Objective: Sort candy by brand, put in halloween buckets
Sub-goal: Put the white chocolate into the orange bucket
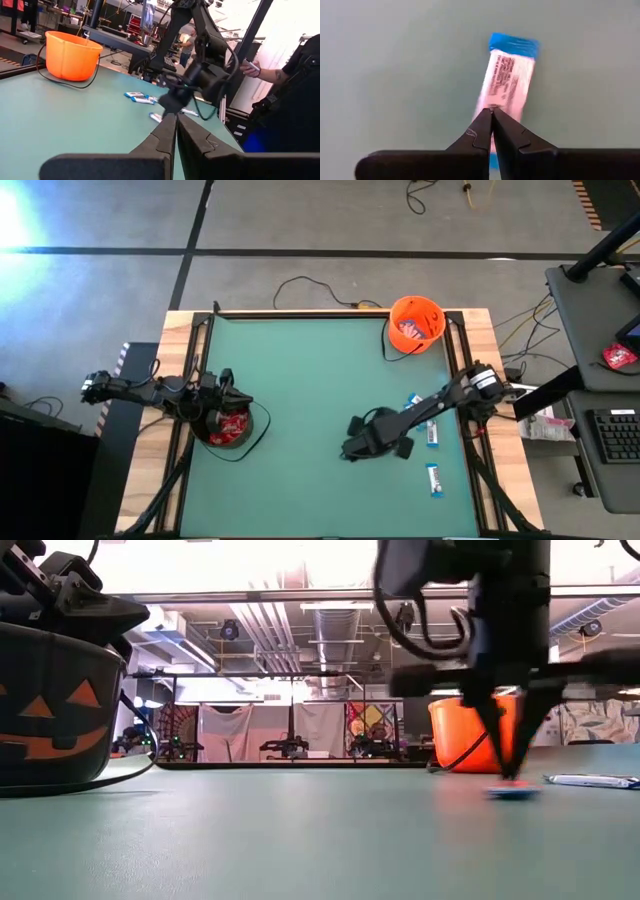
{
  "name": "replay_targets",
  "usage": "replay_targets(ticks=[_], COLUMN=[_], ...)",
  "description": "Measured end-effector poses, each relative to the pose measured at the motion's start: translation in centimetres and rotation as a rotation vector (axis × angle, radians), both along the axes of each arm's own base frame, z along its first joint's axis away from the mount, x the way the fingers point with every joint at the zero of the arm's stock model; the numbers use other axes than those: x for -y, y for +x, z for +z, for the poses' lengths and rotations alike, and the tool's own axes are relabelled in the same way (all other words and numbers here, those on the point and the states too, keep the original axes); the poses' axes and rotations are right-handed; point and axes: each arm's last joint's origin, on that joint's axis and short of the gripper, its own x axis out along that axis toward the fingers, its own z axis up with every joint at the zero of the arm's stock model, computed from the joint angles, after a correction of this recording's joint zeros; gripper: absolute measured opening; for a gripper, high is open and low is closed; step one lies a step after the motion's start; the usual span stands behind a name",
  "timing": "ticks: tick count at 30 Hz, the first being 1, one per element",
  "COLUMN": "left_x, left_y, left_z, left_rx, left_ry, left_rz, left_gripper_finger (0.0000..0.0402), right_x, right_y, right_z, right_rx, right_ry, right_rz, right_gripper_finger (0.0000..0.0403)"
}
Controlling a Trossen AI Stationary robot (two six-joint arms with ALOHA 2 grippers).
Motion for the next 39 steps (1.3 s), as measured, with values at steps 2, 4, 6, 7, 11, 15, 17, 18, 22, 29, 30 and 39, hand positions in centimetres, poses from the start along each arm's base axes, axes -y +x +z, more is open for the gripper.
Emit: replay_targets(ticks=[2, 4, 6, 7, 11, 15, 17, 18, 22, 29, 30, 39], left_x=[0.0, 0.0, 0.0, 0.0, 0.0, 0.0, 0.0, 0.0, 0.0, 0.0, 0.0, 0.0], left_y=[0.0, 0.0, 0.0, 0.0, 0.0, 0.0, 0.0, 0.0, 0.0, 0.0, 0.0, 0.0], left_z=[0.0, 0.0, 0.0, 0.0, 0.0, 0.0, 0.0, 0.0, 0.0, 0.0, 0.0, 0.0], left_rx=[0.000, 0.001, 0.000, 0.000, 0.000, 0.000, 0.000, 0.000, 0.000, 0.000, 0.000, 0.000], left_ry=[0.000, 0.000, 0.000, 0.000, 0.000, 0.000, 0.000, 0.000, 0.000, 0.000, 0.000, 0.000], left_rz=[0.000, 0.000, 0.000, 0.000, 0.000, 0.000, 0.000, 0.000, 0.000, 0.000, 0.000, 0.000], left_gripper_finger=[0.0000, 0.0000, 0.0000, 0.0000, 0.0000, 0.0000, 0.0000, 0.0000, 0.0000, 0.0000, 0.0000, 0.0000], right_x=[0.6, 1.0, 1.3, 1.4, 1.4, 1.2, 1.1, 1.1, 1.2, 1.6, 1.7, 0.1], right_y=[-0.7, -1.1, -1.0, -0.8, 0.5, 1.5, 1.6, 1.6, 1.4, 0.5, 0.1, -2.6], right_z=[1.1, 2.5, 3.3, 3.7, 5.1, 5.4, 5.5, 5.5, 4.9, 3.3, 3.1, 0.7], right_rx=[-0.067, -0.104, -0.115, -0.105, -0.027, 0.004, 0.008, 0.005, -0.034, -0.132, -0.162, -0.293], right_ry=[-0.022, -0.036, -0.047, -0.052, -0.072, -0.086, -0.084, -0.084, -0.080, -0.047, -0.051, -0.106], right_rz=[-0.016, -0.028, -0.037, -0.040, -0.042, -0.008, 0.013, 0.023, 0.044, 0.100, 0.114, 0.281], right_gripper_finger=[0.0009, 0.0009, 0.0009, 0.0009, 0.0009, 0.0010, 0.0014, 0.0016, 0.0035, 0.0118, 0.0132, 0.0224])
